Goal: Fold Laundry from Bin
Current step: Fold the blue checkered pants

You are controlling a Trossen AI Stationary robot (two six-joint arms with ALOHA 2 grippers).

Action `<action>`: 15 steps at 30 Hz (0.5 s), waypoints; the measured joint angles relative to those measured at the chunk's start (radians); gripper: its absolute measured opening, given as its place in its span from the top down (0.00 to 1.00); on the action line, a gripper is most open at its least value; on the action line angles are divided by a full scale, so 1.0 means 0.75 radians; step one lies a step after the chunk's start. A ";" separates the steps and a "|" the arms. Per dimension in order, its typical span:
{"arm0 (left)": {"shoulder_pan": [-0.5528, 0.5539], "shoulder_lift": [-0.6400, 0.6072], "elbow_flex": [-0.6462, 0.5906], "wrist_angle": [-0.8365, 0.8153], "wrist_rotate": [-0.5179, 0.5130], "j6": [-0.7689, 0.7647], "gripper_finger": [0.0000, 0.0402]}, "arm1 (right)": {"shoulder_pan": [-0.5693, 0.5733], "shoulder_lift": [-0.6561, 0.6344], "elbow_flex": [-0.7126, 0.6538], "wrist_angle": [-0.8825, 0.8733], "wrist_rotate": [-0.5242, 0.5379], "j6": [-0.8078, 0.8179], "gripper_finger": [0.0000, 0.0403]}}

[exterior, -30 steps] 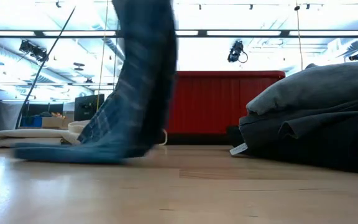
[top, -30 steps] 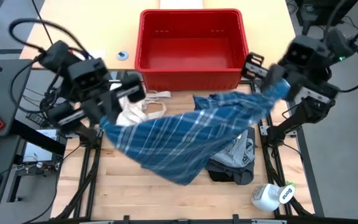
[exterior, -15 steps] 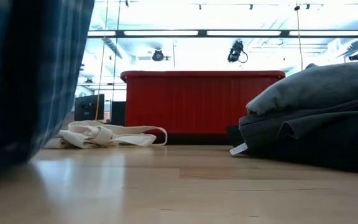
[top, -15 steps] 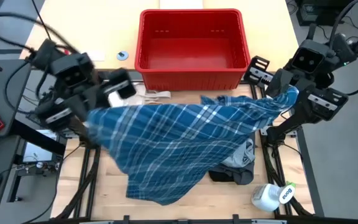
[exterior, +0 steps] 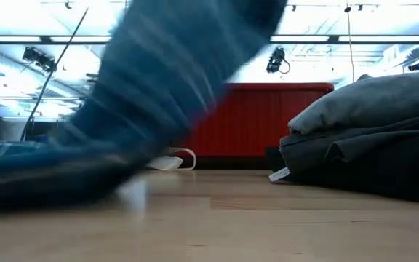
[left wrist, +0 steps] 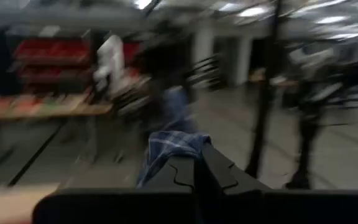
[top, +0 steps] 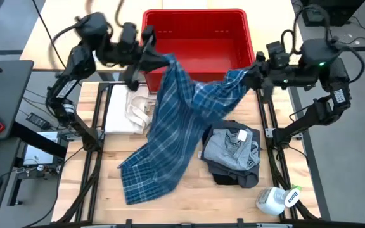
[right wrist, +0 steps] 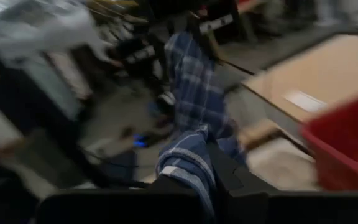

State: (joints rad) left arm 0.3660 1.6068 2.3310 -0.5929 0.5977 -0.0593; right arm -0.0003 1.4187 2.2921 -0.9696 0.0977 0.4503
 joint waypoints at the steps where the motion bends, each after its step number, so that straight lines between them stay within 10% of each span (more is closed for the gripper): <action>1: 0.034 0.018 0.000 -0.025 -0.003 -0.001 0.99 | -0.003 0.001 -0.001 -0.038 0.043 0.000 0.97; 7: 0.120 0.182 -0.002 -0.079 -0.002 -0.037 0.99 | -0.005 0.003 -0.002 -0.216 0.353 0.021 0.97; 15: 0.196 0.299 -0.002 -0.097 -0.002 0.125 0.99 | -0.036 0.003 -0.002 -0.342 0.414 -0.035 0.97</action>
State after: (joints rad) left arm 0.5132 1.8310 2.3295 -0.6654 0.5959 0.0342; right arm -0.0272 1.4212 2.2910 -1.2258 0.4084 0.4243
